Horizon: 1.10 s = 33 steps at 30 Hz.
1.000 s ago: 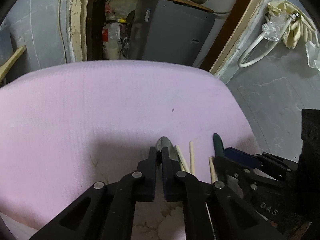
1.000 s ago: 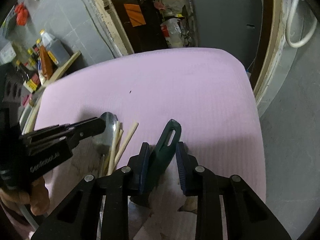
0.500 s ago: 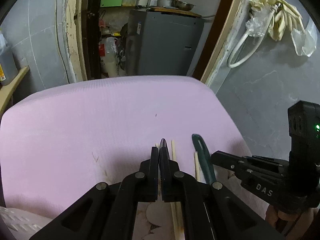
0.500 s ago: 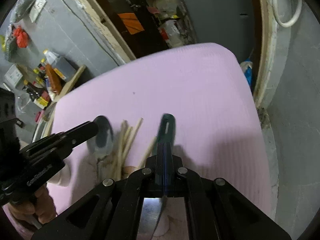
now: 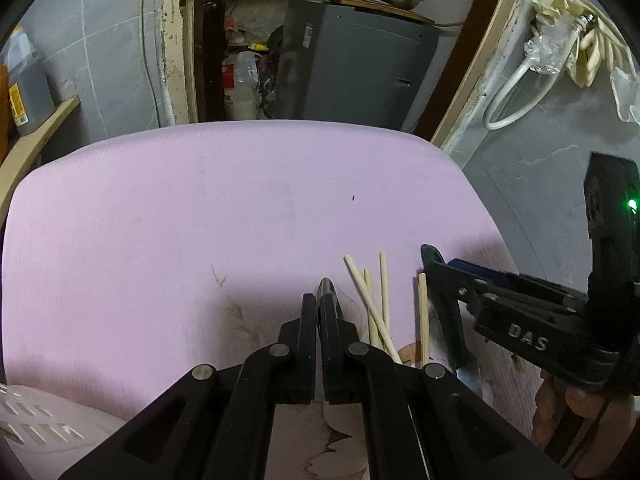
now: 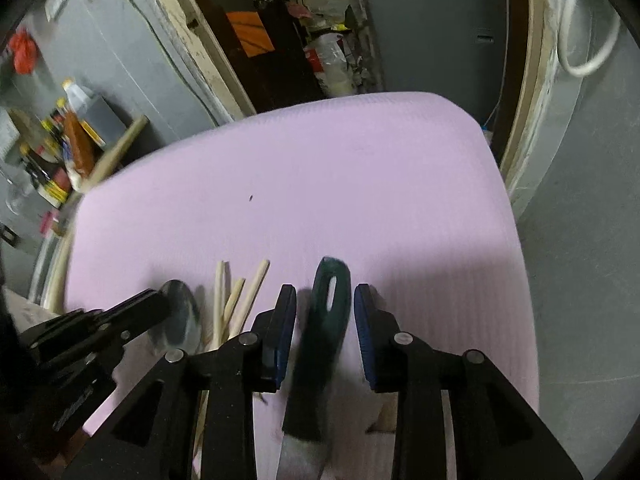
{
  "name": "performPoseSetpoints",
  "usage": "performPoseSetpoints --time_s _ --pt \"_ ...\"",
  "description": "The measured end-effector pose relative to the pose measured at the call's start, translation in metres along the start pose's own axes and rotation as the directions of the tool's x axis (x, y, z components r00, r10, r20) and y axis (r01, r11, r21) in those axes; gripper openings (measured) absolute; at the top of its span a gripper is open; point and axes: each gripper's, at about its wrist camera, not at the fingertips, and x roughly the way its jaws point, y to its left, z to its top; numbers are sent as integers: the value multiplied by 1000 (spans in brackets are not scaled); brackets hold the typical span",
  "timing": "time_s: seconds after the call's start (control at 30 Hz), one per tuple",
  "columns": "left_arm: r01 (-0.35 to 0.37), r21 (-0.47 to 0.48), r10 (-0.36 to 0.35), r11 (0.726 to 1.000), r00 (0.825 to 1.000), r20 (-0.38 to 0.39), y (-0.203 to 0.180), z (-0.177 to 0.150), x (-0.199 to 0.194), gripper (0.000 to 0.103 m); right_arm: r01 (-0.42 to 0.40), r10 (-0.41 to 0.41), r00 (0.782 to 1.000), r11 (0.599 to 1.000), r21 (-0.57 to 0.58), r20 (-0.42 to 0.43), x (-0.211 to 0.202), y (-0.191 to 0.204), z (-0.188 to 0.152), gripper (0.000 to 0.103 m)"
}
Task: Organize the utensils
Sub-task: 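Close the right gripper on the knife handle and lift it while the left gripper lifts the spoon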
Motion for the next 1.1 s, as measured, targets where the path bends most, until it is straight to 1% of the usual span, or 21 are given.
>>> performPoseSetpoints --time_s 0.07,0.1,0.13,0.17,0.2,0.23,0.3,0.37,0.43,0.5,0.57,0.63,0.7,0.77,0.9,0.93,1.0,1.07,1.1 --pt "0 -4 0 1000 1000 -2 1 0 2 2 62 -62 998 997 -39 -11 3 10 5 26" --pt "0 -5 0 1000 1000 -3 2 0 3 2 116 -118 993 990 -77 -16 6 20 8 27" --pt "1 -8 -1 1000 1000 -3 2 1 3 2 150 -152 988 983 -103 -13 8 27 9 26" --pt "2 -10 -2 1000 1000 -1 2 1 3 2 174 -176 984 978 -115 -4 9 32 10 26" --pt "2 -10 -2 1000 1000 -1 2 1 3 2 177 -178 984 979 -103 0 8 33 11 24" --pt "1 -8 -1 1000 1000 1 1 1 3 2 177 -177 984 981 -79 4 7 32 12 17" --pt "1 -5 -1 1000 1000 2 -1 0 2 2 141 -141 990 990 -30 3 4 25 14 17" --pt "1 6 -1 1000 1000 15 -3 -1 -3 2 74 -74 997 997 15 12 -2 17 13 17" --pt "-3 20 2 1000 999 39 -6 -2 -10 2 16 -18 998 999 50 52 -15 9 8 17" --pt "-11 37 9 999 998 66 -10 -2 -19 2 -23 16 992 998 53 124 -38 7 2 17" --pt "-19 52 14 998 995 99 -15 -4 -30 2 -48 40 982 998 39 187 -58 7 -5 17" --pt "-17 60 9 998 991 134 -18 -4 -41 2 -59 53 966 998 16 254 -82 8 -13 17" --pt "-18 71 5 997 984 175 -22 -6 -55 2 -54 57 946 998 -16 320 -107 11 -23 17" --pt "-22 82 4 996 978 209 -26 -8 -67 2 -50 61 929 998 -40 365 -125 15 -30 17" --pt "-25 109 -7 994 960 279 -33 -18 -95 2 -28 60 898 997 -78 435 -159 24 -43 17" --pt "-29 117 -7 993 956 294 -34 -21 -102 2 -24 60 893 996 -86 445 -166 21 -41 17" --pt "-39 134 -8 990 944 330 -35 -28 -118 2 -12 63 878 994 -109 475 -185 26 -48 17" --pt "-46 146 -9 988 935 356 -35 -35 -129 2 5 59 867 992 -127 495 -199 37 -52 17" --pt "-53 154 -9 987 927 375 -34 -40 -138 2 11 59 862 991 -134 504 -206 38 -56 17"
